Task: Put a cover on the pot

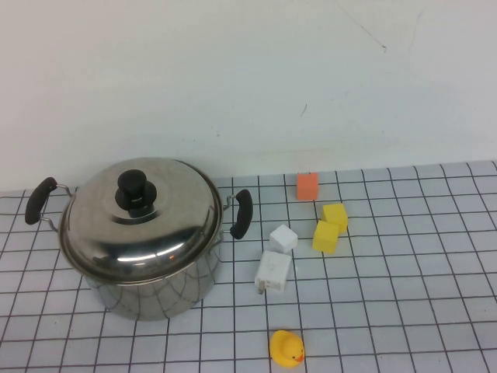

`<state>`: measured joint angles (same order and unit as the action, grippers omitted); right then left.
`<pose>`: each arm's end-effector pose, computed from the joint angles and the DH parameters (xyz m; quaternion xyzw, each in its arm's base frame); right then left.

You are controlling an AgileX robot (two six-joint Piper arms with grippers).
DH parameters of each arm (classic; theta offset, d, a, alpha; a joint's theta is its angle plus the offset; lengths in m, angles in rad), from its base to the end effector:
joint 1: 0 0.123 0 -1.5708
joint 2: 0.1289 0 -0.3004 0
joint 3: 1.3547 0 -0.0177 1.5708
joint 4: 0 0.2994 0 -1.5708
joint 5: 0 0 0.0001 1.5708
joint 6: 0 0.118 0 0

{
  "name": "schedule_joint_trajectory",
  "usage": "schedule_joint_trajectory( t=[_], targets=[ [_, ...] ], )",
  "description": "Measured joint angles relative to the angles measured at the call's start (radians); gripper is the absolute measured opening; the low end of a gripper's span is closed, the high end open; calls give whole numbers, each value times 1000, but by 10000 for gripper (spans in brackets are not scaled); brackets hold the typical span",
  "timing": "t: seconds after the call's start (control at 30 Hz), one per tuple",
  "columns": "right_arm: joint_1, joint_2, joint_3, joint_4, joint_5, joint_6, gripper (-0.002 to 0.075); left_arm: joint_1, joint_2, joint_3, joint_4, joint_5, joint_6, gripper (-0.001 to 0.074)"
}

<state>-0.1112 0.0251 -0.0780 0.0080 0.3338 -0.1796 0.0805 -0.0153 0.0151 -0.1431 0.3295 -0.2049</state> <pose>0.1123 -0.0122 0.2056 -0.0243 0.7718 -0.0887 0.6292 0.1128 0.0036 0.1728 -0.1503 0.7718 -0.0980 0.6101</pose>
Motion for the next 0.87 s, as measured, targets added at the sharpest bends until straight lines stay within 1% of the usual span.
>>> schedule_joint_trajectory(
  t=[0.1, 0.17, 0.27, 0.87],
  targets=[
    [62, 0, 38, 0, 3, 52, -2, 0, 0, 0, 0, 0, 0, -3],
    [82, -8, 62, 1, 3, 70, -2, 0, 0, 0, 0, 0, 0, -3],
    [84, -27, 95, 1, 6, 80, -2, 0, 0, 0, 0, 0, 0, -3],
    [84, -36, 95, 1, 18, 82, -2, 0, 0, 0, 0, 0, -4, -3]
  ],
)
